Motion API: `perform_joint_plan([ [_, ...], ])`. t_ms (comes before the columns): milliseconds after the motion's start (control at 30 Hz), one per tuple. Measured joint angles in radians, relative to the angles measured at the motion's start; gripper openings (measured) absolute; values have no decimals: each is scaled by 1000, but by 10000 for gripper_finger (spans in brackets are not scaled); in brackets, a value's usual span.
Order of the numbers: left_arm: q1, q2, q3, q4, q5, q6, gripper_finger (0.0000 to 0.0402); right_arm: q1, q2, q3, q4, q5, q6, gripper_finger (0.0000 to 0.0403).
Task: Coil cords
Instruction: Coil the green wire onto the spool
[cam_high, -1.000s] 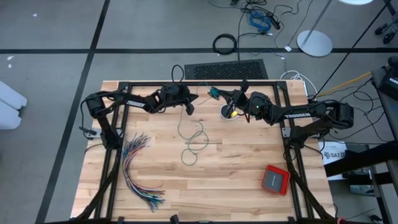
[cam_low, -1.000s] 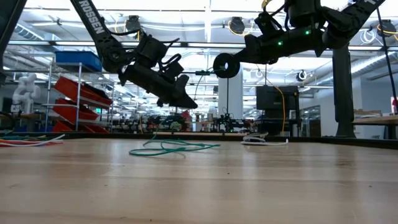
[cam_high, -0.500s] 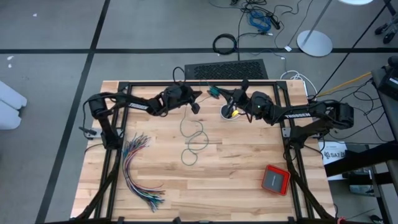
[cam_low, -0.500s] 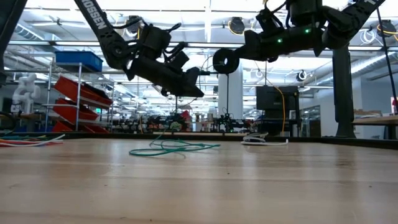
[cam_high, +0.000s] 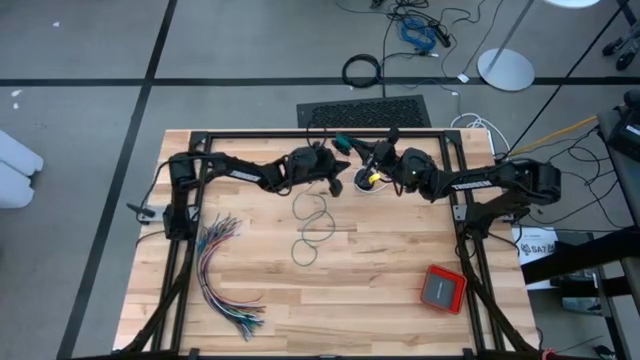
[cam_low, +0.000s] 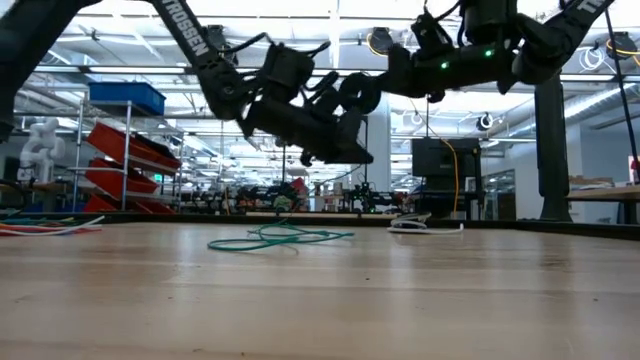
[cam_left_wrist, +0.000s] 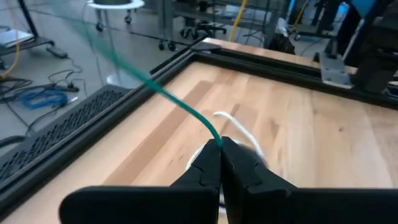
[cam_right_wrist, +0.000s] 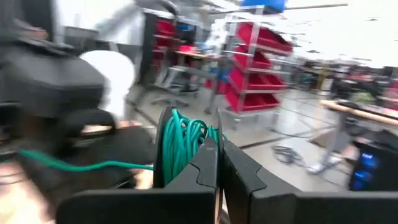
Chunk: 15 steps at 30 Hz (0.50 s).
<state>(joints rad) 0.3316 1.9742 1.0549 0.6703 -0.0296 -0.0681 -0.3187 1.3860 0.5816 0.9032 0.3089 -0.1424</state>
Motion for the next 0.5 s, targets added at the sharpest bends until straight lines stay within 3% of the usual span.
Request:
perform_joint_plan([
  [200,-28,4,51,-29,-33,5,0,-13,90,0,131,87,-10,0],
  [500,-47,3,54,-51,-45,-3,0,-42,165,0,178,85,46,0],
])
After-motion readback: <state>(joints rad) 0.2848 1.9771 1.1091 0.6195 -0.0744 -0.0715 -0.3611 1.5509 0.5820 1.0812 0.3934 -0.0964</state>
